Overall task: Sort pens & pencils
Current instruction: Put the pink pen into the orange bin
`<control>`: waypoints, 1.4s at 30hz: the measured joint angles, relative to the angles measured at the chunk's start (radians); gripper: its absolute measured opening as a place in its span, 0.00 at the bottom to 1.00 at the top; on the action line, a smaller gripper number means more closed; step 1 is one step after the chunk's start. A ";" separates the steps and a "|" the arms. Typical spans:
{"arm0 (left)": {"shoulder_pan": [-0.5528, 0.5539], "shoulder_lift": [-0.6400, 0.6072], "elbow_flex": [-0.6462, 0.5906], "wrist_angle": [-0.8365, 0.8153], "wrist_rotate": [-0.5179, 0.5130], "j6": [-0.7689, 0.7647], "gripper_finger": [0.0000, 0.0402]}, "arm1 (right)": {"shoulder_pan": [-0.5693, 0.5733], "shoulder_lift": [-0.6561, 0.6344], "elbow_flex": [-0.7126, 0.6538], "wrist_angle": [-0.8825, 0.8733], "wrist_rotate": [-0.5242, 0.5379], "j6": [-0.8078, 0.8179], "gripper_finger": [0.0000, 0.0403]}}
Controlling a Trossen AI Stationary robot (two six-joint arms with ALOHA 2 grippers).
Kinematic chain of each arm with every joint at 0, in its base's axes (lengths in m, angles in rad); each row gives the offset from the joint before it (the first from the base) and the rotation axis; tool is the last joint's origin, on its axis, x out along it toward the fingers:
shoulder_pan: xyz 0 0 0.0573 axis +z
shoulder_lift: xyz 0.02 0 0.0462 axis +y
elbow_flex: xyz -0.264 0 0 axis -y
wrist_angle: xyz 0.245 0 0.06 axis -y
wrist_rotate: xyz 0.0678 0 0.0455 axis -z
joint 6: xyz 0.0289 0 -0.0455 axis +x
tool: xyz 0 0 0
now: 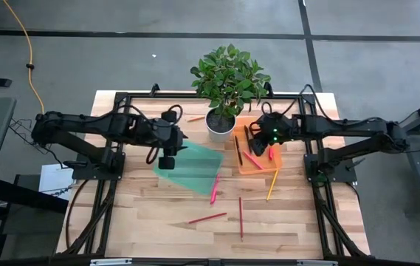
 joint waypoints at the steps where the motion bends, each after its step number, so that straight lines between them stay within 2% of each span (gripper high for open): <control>1: 0.000 -0.014 0.000 -0.005 -0.008 -0.001 0.33 | 0.000 -0.021 0.000 0.001 0.007 0.000 0.33; 6: 0.000 -0.129 0.000 -0.006 -0.074 -0.033 0.33 | -0.008 -0.171 0.000 0.011 0.074 0.008 0.33; 10: 0.000 -0.223 0.001 0.005 -0.085 -0.067 0.33 | -0.010 -0.290 0.000 0.029 0.081 0.019 0.33; 17: 0.000 -0.348 0.001 -0.018 -0.046 -0.113 0.33 | 0.020 -0.421 0.000 0.061 0.033 0.018 0.33; 22: 0.000 -0.437 0.000 -0.021 -0.012 -0.114 0.33 | 0.050 -0.450 0.000 0.154 0.004 0.039 0.33; 27: 0.000 -0.490 0.000 0.020 0.109 -0.108 0.33 | 0.082 -0.440 0.000 0.320 -0.054 0.071 0.33; 34: 0.000 -0.518 0.000 0.086 0.381 -0.177 0.33 | 0.163 -0.395 0.000 0.544 -0.115 0.139 0.33; 38: 0.000 -0.512 0.000 0.086 0.499 -0.222 0.33 | 0.234 -0.350 0.000 0.627 -0.115 0.141 0.33; 42: 0.000 -0.500 0.000 0.083 0.575 -0.238 0.33 | 0.309 -0.290 0.000 0.645 -0.121 0.190 0.33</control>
